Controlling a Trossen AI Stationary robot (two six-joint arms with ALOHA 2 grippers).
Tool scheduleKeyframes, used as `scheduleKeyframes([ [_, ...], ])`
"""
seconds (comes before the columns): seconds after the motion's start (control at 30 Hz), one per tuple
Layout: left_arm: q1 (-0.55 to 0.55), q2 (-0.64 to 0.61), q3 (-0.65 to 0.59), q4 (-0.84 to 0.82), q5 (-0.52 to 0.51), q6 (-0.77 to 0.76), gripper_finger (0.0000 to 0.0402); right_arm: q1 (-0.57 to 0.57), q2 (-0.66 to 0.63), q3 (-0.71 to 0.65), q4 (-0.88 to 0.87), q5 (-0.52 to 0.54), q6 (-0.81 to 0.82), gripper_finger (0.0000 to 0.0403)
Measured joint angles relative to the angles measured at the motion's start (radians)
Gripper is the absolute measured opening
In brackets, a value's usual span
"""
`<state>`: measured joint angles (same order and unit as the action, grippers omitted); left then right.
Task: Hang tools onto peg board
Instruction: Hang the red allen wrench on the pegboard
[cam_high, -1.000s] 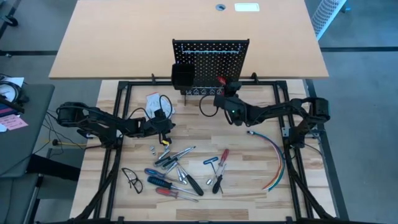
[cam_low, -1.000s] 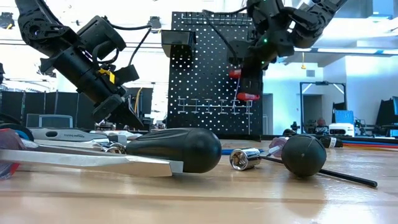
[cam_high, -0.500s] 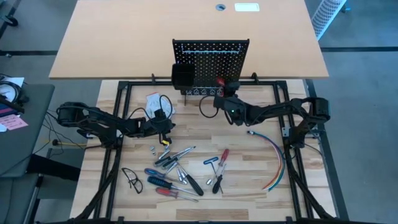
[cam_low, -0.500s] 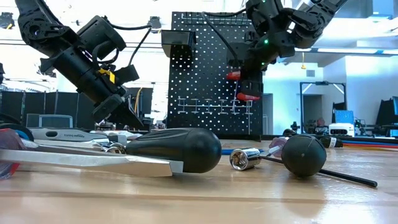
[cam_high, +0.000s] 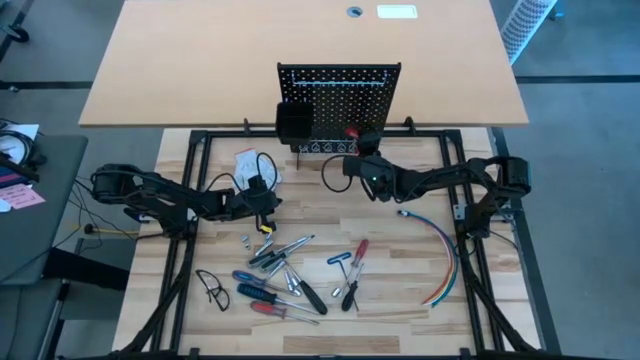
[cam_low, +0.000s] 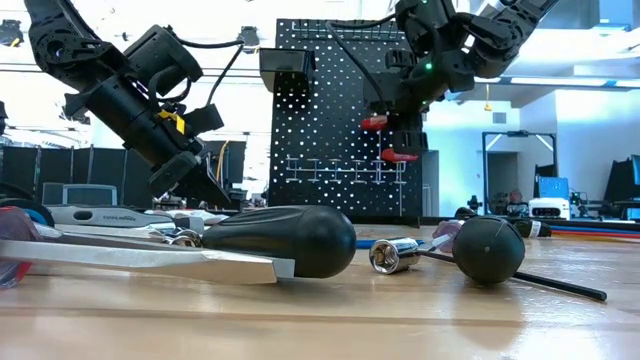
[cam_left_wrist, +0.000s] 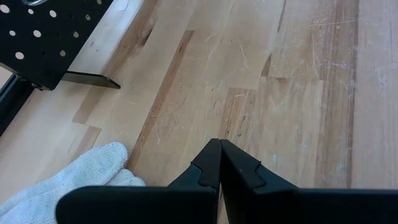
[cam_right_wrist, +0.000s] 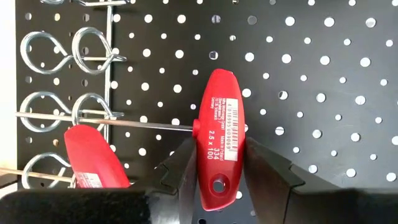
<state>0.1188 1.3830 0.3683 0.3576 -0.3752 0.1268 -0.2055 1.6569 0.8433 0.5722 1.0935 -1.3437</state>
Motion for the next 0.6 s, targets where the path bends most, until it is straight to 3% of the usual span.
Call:
scheduleKeyframes([
  [0.6,0.0,0.0,0.0,0.0,0.0,0.0,0.0,0.0,0.0,0.0,0.064,0.007,-0.043,0.0103],
])
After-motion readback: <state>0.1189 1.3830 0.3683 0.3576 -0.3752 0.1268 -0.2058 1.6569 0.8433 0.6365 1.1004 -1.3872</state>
